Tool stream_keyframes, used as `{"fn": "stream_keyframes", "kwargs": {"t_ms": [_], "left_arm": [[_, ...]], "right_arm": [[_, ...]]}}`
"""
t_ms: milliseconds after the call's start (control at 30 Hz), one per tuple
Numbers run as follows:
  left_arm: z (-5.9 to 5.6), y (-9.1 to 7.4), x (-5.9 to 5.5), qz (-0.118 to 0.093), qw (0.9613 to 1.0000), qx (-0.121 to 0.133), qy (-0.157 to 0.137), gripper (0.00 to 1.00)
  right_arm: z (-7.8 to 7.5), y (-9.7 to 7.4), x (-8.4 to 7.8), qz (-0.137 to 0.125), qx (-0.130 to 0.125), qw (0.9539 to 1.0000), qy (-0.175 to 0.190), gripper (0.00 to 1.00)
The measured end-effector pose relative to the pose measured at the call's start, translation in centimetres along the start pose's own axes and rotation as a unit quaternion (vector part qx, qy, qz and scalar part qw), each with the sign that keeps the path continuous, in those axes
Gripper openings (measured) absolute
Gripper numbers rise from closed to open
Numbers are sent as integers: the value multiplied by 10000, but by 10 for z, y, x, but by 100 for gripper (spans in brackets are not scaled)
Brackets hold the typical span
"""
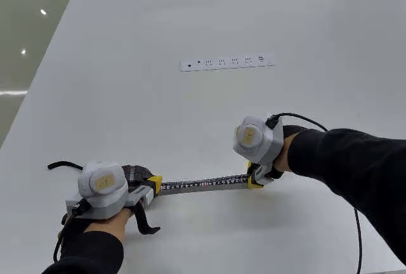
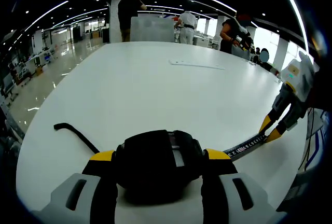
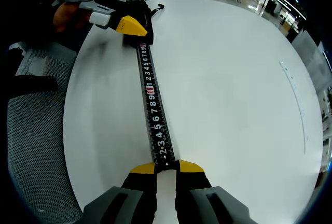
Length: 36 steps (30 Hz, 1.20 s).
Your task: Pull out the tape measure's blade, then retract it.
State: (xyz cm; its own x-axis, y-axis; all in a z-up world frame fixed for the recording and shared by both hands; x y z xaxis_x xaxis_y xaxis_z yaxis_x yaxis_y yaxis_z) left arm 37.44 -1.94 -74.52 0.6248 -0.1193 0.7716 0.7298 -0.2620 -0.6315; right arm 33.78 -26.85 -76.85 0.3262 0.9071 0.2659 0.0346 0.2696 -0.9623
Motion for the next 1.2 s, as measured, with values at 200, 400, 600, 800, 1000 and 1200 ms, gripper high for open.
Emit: {"fn": "stream_keyframes", "kwargs": {"t_ms": [200, 400, 600, 800, 1000, 1200], "left_arm": [[0, 0, 0, 7, 10000, -2, 3, 60], [0, 0, 0, -3, 10000, 12, 5, 60], [1, 0, 0, 10, 10000, 3, -10, 60], [1, 0, 0, 12, 10000, 9, -8, 60], [0, 0, 0, 19, 10000, 11, -10, 60], [0, 0, 0, 28, 10000, 9, -12, 60]], "right_arm": [[0, 1, 2, 4, 1, 10000, -13, 8], [1, 1, 5, -18, -9, 10000, 1, 8], [1, 3, 7, -18, -12, 10000, -80, 8], [2, 3, 10, -43, 2, 9999, -94, 8], [4, 3, 12, -38, 0, 9996, -273, 8], [4, 4, 16, -84, 23, 9996, -283, 8]]}}
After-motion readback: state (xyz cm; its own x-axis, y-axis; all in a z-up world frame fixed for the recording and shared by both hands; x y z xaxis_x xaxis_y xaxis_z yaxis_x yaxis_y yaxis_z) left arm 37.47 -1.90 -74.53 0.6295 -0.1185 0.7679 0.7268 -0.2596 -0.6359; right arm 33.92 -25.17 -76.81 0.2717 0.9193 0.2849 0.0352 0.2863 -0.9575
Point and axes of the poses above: the centre of the closed fingertips' face, and the gripper's own axes: y roughly forward along the fingers, z roughly to its left, x roughly out of its top, the point moved 3 cm from there along -y, roughly backward along the fingers
